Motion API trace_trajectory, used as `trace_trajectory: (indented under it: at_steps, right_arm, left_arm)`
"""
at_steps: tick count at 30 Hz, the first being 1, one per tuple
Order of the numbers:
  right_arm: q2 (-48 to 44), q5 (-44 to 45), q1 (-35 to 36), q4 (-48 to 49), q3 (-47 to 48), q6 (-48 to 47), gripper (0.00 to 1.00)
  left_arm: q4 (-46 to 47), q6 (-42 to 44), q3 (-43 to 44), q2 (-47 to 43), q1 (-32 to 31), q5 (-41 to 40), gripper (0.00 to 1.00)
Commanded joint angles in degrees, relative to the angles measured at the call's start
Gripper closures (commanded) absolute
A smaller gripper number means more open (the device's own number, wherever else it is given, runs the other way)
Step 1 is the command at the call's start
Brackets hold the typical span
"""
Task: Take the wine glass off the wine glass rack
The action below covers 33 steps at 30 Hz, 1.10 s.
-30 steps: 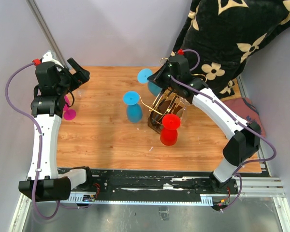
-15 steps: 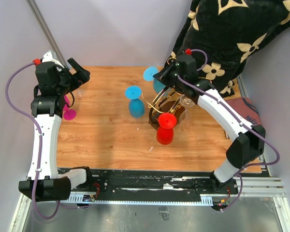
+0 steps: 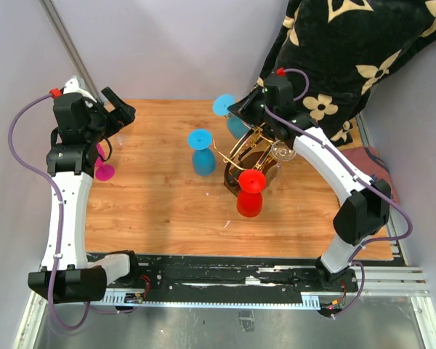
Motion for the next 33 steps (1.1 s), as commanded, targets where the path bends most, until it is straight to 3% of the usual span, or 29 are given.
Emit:
trace_trajectory:
  at_steps: [1,20,33]
  right_arm:
    - [-0.8,-0.4,-2.0,0.4,1.5,-0.4,0.99]
    - [-12.6,-4.5,-1.5,4.0,-12.0,0.7,0.99]
    - [-6.1,-14.4,1.7,9.8,-6.6,3.1,0.99]
  left_arm:
    - [0.3,0.8,1.3,-1.1,0.0,0.8,0.0]
    - [0.3,0.0,0.4,-0.4,0.0,2.8,0.0]
    - [3.0,0.8,-0.3,-0.9,0.0,5.8,0.0]
